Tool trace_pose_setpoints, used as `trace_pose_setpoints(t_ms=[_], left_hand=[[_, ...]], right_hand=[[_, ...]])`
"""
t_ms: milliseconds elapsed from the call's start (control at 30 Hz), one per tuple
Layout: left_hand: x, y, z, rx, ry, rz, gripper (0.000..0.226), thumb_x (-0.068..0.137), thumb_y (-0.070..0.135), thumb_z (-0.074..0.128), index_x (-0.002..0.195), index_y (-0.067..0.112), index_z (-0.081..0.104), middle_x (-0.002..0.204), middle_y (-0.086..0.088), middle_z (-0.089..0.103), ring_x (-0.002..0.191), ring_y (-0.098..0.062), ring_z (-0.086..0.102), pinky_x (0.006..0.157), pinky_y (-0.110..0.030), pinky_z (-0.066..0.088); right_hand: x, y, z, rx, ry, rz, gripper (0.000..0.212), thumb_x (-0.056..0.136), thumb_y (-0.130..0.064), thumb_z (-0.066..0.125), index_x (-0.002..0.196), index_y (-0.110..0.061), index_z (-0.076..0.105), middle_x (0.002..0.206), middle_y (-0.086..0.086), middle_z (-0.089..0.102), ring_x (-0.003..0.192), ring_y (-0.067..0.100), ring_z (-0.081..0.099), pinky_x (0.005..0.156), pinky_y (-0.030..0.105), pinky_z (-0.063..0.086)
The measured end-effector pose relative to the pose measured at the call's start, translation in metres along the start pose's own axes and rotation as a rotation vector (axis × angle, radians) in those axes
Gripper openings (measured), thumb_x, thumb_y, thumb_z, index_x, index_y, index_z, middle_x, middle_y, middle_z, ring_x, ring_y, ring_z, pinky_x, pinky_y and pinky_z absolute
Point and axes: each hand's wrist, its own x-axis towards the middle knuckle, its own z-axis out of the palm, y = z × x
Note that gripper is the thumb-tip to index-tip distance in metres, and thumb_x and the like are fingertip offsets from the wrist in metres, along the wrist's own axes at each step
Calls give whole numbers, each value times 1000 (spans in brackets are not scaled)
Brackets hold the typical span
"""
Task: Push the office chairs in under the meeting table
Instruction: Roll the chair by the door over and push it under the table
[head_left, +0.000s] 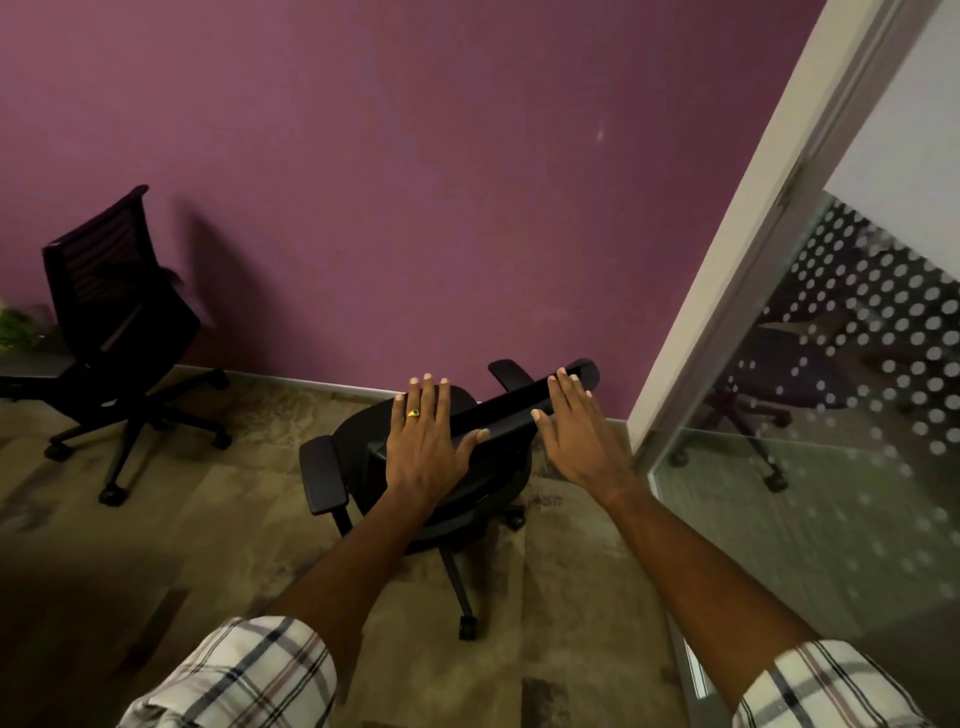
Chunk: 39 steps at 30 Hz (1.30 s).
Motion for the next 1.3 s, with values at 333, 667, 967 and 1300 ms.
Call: trace_pose_setpoints(t_ms=[333,667,967,1300], left_hand=[[31,-12,39,-50,35,-80,98,96,84,7,167,17,12,175,-6,3,162,-22,-10,132,-46,1],[49,23,45,-87,-54,-252,94,96,84,6,166,22,-2,173,2,-13,158,-12,-24,132,-42,-6],[65,85,50,-100,-59,-397,95,98,82,8,166,17,-2,174,-1,-11,157,-17,-26,132,-46,-5],[82,110,59,-90,-8,-512,97,97,82,5,166,14,2,175,-4,-7,158,-17,-25,132,-47,-2]], right_hand=[[70,75,50,-50,-26,-270,69,106,-53,2,160,-15,24,169,2,20,158,14,10,130,42,8],[130,115,63,89,49,-499,54,109,-33,20,147,-10,52,153,6,52,147,20,42,127,41,24],[168,159,57,124,37,-626,51,105,-24,26,142,-9,57,147,7,57,141,19,50,123,40,32],[215,174,59,159,42,-824,53,101,-21,27,139,-7,60,144,10,60,134,23,58,116,42,43]])
